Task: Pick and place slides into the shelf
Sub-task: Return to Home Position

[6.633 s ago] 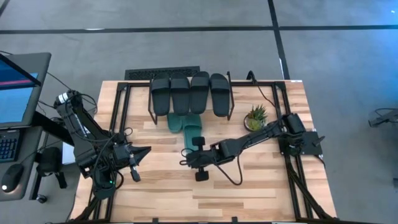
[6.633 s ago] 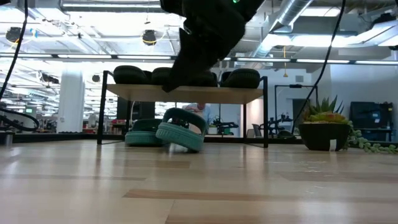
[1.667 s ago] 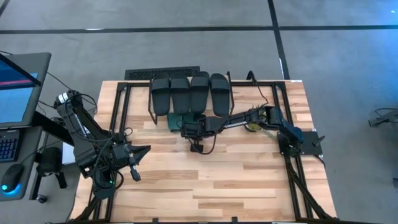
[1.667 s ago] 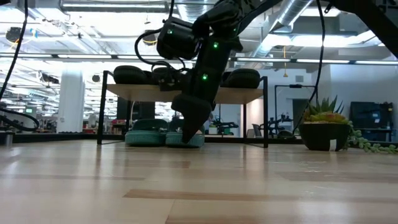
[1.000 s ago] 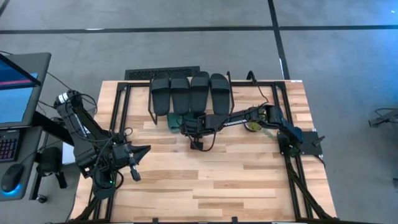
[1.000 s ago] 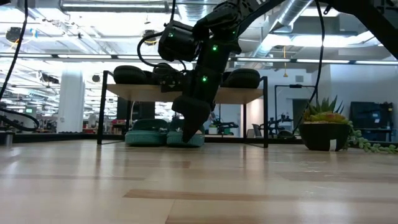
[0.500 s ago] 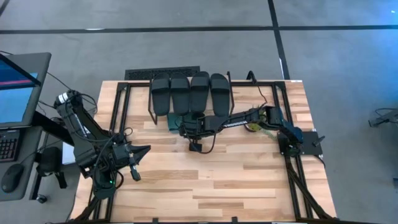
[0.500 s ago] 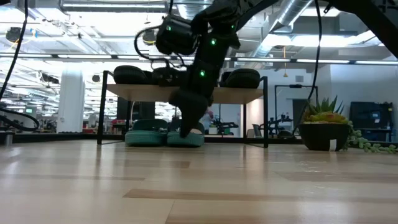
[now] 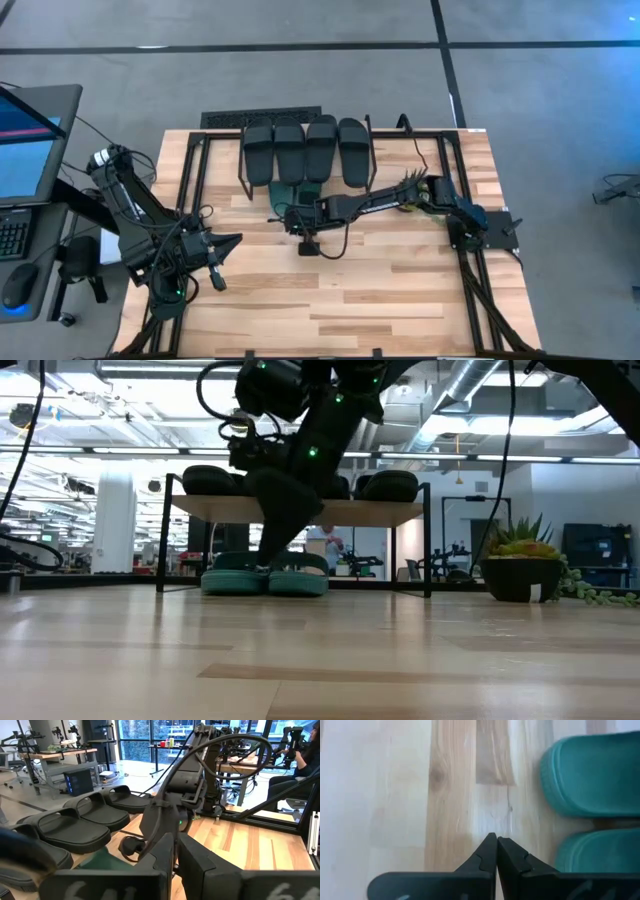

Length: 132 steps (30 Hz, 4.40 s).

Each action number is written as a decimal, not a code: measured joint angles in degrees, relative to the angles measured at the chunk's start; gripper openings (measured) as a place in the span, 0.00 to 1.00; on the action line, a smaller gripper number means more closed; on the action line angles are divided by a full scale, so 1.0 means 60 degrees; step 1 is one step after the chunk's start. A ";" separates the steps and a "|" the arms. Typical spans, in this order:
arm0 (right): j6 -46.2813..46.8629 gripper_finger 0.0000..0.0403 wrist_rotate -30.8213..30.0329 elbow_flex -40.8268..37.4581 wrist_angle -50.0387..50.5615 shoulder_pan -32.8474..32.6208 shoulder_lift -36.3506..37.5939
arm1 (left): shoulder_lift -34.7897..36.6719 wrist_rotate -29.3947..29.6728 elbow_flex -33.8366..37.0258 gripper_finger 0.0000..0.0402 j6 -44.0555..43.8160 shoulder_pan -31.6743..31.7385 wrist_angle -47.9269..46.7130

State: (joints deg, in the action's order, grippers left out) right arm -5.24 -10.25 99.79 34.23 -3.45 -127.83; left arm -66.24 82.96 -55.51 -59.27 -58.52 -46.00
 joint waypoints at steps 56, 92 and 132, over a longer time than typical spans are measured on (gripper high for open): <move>-0.2133 0.00 0.1367 -0.0004 0.2202 -0.0924 0.9654 | -0.0076 -0.3549 -0.1428 0.03 0.9146 0.4873 0.7475; 0.0479 0.00 0.2566 -0.7314 -0.3895 0.1204 1.3942 | 0.2985 -0.8069 0.3381 0.03 1.0624 0.8327 1.2272; 0.3652 0.00 0.1463 -1.3491 -0.5789 0.1069 1.9408 | 0.8001 -0.5496 0.8289 0.03 1.0695 0.6306 1.4045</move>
State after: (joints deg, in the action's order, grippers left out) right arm 16.67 -1.47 18.84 -0.51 2.96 -11.38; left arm -18.23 49.98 -5.77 4.90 -20.69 38.27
